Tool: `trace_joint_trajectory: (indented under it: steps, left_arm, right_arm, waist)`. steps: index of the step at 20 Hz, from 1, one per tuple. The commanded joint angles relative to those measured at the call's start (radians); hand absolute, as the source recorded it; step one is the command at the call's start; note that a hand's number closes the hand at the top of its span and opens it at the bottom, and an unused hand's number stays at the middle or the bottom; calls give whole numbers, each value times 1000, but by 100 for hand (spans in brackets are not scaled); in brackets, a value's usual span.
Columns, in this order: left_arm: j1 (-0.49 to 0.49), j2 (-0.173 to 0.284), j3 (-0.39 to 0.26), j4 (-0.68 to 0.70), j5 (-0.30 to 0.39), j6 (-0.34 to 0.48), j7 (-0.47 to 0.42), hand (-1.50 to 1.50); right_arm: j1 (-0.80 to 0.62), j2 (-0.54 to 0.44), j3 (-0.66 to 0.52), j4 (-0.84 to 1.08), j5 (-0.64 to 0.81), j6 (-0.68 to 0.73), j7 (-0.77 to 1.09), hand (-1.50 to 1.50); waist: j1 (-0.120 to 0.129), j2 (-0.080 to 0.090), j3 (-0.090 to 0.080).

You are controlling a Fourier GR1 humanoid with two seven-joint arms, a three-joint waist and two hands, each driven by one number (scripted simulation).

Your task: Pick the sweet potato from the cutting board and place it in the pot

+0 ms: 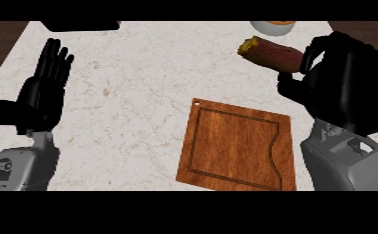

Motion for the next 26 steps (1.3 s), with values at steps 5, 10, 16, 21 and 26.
trace_joint_trajectory:
  steps: [5, 10, 16, 21, 26]
  left_arm:
    - [15, -3, 11, -12, 11, -47, -19, 0]
    - [-70, -36, -16, 40, -39, -2, 20, 0]
    - [-76, -6, 23, -5, -12, -25, 65, 0]
    - [-57, -27, 24, 29, -23, -62, 4, 0]
    - [-74, -14, 54, 47, -5, -75, 24, 0]
  right_arm:
    - [199, -192, -296, -155, -204, 88, -140, 150]
    - [295, -221, -464, -22, -333, -95, -328, 150]
    - [302, -331, -618, 258, -480, -184, -596, 150]
    - [195, -374, -605, 478, -450, -255, -638, 150]
    - [160, -413, -591, 670, -440, -240, -675, 150]
  waist:
    - [30, 12, 1]
    - [29, 14, 1]
    - [38, 15, 2]
    - [43, 15, 1]
    - [45, 16, 1]
